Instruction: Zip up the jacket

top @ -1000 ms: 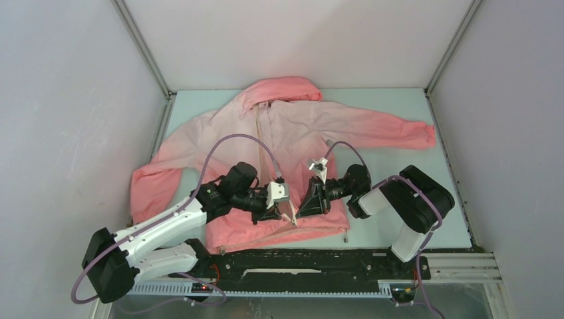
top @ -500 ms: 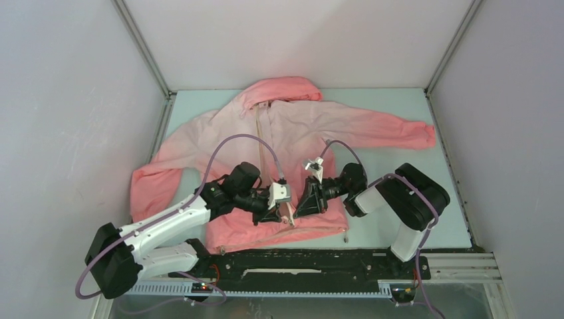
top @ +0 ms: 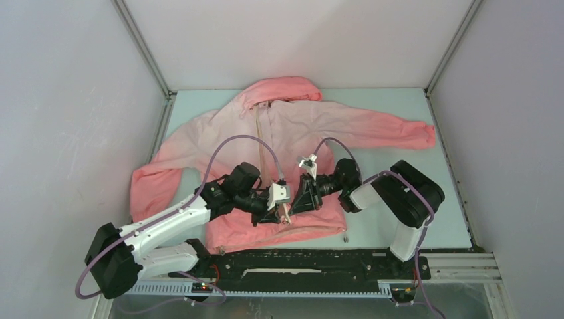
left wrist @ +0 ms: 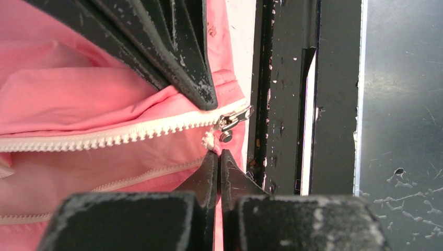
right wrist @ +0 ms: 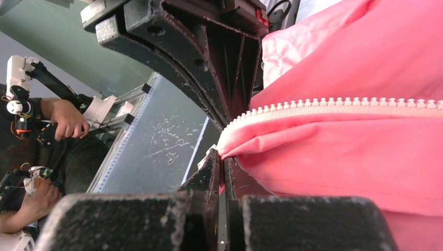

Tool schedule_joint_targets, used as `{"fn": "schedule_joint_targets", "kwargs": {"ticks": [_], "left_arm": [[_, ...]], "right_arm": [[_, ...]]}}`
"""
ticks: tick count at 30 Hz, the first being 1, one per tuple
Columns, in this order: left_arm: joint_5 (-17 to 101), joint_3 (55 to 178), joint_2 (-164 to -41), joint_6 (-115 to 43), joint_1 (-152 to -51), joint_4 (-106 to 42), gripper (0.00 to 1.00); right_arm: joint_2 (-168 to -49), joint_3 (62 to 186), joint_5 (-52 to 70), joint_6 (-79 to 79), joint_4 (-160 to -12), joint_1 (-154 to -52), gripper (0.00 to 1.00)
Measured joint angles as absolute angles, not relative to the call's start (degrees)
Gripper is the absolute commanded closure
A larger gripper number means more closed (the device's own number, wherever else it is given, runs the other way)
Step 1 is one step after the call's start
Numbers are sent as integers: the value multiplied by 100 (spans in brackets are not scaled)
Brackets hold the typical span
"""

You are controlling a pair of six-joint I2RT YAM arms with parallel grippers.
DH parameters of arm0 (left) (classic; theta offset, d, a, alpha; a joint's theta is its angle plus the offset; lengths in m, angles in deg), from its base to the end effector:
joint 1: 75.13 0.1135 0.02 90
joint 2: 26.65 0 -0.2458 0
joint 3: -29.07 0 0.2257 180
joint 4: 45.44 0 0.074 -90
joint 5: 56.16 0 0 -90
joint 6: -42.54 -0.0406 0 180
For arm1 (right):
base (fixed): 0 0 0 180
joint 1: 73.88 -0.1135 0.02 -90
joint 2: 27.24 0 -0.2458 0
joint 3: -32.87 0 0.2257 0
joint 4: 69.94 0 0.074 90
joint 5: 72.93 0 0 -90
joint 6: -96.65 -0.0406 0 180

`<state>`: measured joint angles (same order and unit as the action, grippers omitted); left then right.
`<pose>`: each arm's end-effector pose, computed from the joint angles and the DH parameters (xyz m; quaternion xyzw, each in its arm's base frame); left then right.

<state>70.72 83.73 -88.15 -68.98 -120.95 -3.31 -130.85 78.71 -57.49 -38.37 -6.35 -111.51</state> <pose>0.1196 -0.1580 0.2223 0.5848 0.6780 -0.3596 0.2627 0.1999 0.2035 0.1701 -0.4142 0.5612 0.6948 0.1753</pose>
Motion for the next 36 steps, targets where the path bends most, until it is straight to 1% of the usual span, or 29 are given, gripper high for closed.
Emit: {"fn": "schedule_joint_targets", "kwargs": {"ticks": [11,12,13,15,16,18,19,21,22,25,29,32,33,35,36], "left_arm": [[7063,8373,-8810,-6898,-12113,-175,100],[7052,8373,-8810,-6893,-12113,-164,96],[7017,8373,-8804,-6869,-12115,-160,87],[6884,8373,-8780,-6788,-12128,-158,74],[6825,8373,-8760,-6749,-12135,-156,63],[6689,8373,-8668,-6603,-12139,-158,50],[6624,8373,-8583,-6526,-12132,-173,40],[6440,8373,-8294,-6360,-12121,-250,28],[6340,8373,-8126,-6277,-12121,-280,26],[5881,8367,-7387,-6017,-12121,-403,25],[5024,8371,-6651,-5143,-12124,-667,36],[4353,8456,-6788,-4229,-12231,-717,40],[4102,8496,-6963,-3923,-12344,-704,40],[3549,8542,-7322,-3326,-12816,-685,32],[3299,8542,-7540,-3014,-13116,-674,32]], "right_arm": [[-13273,8236,-5697,-3555,-1147,-11277,100],[-13276,8236,-5686,-3540,-1166,-11277,100],[-13276,8236,-5671,-3520,-1204,-11280,100],[-13276,8236,-5614,-3470,-1287,-11297,100],[-13276,8236,-5583,-3448,-1322,-11301,100],[-13276,8236,-5513,-3380,-1405,-11330,100],[-13276,8236,-5483,-3347,-1451,-11345,100],[-13276,8236,-5406,-3279,-1536,-11360,100],[-13276,8236,-5363,-3244,-1586,-11378,100],[-13276,8236,-5279,-3179,-1711,-11389,100],[-13265,8231,-5120,-3078,-1907,-11387,100],[-13252,8231,-5008,-3002,-2045,-11387,100],[-13247,8229,-4969,-2987,-2082,-11387,100],[-13243,8225,-4904,-2971,-2135,-11384,100],[-13243,8220,-4862,-2965,-2150,-11380,100]]}}
